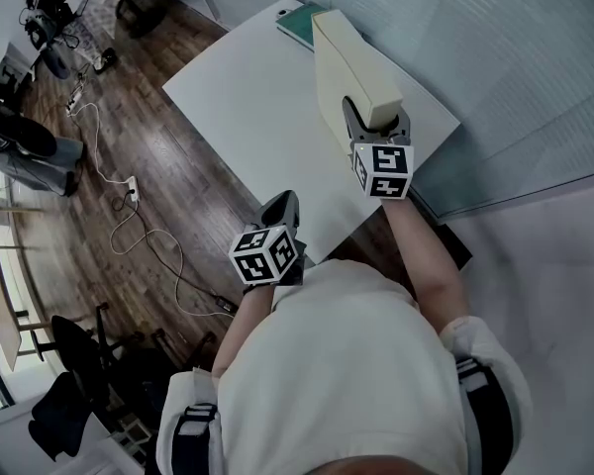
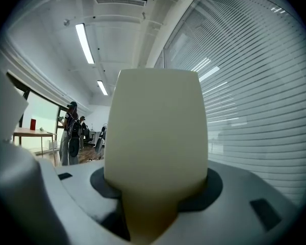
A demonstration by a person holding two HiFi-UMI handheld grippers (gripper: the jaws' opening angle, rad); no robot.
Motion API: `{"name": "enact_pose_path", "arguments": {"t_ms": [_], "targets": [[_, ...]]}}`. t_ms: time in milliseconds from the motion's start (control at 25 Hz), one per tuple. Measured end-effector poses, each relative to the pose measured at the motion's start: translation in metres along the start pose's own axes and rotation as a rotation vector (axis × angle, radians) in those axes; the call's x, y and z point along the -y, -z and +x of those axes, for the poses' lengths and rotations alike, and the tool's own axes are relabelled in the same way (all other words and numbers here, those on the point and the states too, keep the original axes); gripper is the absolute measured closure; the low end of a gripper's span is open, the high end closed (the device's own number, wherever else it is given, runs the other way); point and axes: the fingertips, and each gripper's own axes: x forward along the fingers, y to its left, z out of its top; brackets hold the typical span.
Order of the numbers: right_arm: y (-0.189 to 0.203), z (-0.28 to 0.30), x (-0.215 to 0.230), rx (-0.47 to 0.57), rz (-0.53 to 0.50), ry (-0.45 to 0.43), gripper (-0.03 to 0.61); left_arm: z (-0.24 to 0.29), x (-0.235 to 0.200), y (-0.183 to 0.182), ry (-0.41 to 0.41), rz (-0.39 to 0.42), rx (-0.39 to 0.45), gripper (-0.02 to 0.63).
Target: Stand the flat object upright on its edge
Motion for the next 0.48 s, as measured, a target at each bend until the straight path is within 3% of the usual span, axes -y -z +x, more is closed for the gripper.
{"name": "enact_pose_path", "arguments": {"t_ms": [480], "targets": [[0.0069, 0.0003, 0.0022, 0.012, 0.007, -0.005, 0.305, 0.0051, -0.0019, 0.0066, 0.004, -0.009, -0.021, 0.592]]}}
